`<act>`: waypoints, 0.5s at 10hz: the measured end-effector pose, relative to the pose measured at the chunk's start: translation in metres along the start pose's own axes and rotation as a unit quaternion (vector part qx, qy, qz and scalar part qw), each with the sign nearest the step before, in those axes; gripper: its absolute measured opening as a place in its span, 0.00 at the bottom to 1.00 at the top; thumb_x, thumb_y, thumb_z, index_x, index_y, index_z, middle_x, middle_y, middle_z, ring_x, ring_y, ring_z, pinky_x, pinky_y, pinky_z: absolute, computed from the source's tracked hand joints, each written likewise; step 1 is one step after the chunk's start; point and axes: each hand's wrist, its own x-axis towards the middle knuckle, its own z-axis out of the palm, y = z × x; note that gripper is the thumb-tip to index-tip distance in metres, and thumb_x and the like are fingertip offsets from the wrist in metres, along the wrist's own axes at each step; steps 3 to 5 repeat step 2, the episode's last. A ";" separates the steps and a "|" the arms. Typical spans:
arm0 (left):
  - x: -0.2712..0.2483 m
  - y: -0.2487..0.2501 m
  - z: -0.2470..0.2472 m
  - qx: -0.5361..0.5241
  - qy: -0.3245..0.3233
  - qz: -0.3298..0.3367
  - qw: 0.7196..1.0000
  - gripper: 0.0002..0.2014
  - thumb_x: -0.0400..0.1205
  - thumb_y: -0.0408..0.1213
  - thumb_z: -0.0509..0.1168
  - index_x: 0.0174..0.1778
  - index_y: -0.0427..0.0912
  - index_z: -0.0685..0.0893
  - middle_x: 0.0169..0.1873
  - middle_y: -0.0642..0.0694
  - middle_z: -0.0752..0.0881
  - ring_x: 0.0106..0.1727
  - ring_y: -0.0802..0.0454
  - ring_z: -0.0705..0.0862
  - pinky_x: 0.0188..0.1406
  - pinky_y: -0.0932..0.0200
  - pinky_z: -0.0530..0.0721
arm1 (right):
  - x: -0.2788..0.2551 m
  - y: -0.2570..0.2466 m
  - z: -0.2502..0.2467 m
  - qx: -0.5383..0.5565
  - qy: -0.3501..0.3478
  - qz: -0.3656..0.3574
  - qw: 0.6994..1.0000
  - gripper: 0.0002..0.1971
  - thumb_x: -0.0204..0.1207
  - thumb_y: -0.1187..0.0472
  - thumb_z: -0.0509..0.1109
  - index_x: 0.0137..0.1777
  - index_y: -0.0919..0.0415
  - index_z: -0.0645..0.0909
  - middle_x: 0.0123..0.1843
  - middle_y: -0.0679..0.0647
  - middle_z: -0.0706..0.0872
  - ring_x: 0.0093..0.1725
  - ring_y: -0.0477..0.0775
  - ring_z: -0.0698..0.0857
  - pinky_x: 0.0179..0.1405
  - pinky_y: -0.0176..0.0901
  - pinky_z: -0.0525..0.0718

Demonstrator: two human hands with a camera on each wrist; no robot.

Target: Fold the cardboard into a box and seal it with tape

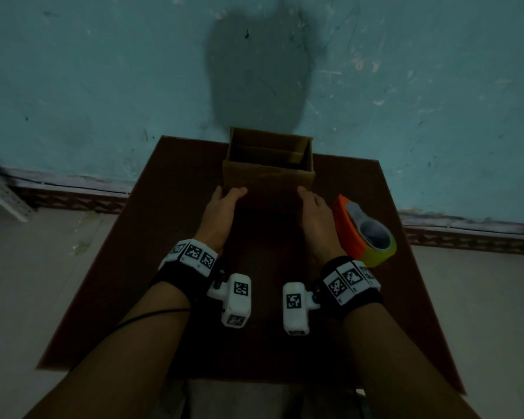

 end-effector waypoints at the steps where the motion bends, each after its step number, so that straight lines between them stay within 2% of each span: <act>1: -0.007 -0.002 -0.002 -0.002 0.009 -0.009 1.000 0.49 0.70 0.70 0.72 0.87 0.57 0.69 0.79 0.49 0.80 0.75 0.48 0.80 0.70 0.43 0.78 | -0.017 -0.008 -0.009 -0.029 0.025 -0.053 0.998 0.34 0.91 0.37 0.58 0.91 0.54 0.69 0.90 0.54 0.75 0.86 0.58 0.75 0.84 0.54 0.72; 2: -0.009 -0.004 -0.008 -0.004 0.031 -0.009 0.999 0.55 0.63 0.76 0.73 0.87 0.59 0.69 0.80 0.50 0.79 0.77 0.46 0.78 0.79 0.36 0.73 | -0.028 -0.015 -0.013 -0.027 0.051 -0.075 0.996 0.27 0.94 0.44 0.56 0.88 0.55 0.74 0.83 0.51 0.80 0.80 0.53 0.79 0.76 0.45 0.74; 5: -0.009 -0.004 -0.008 -0.004 0.031 -0.009 0.999 0.55 0.63 0.76 0.73 0.87 0.59 0.69 0.80 0.50 0.79 0.77 0.46 0.78 0.79 0.36 0.73 | -0.028 -0.015 -0.013 -0.027 0.051 -0.075 0.996 0.27 0.94 0.44 0.56 0.88 0.55 0.74 0.83 0.51 0.80 0.80 0.53 0.79 0.76 0.45 0.74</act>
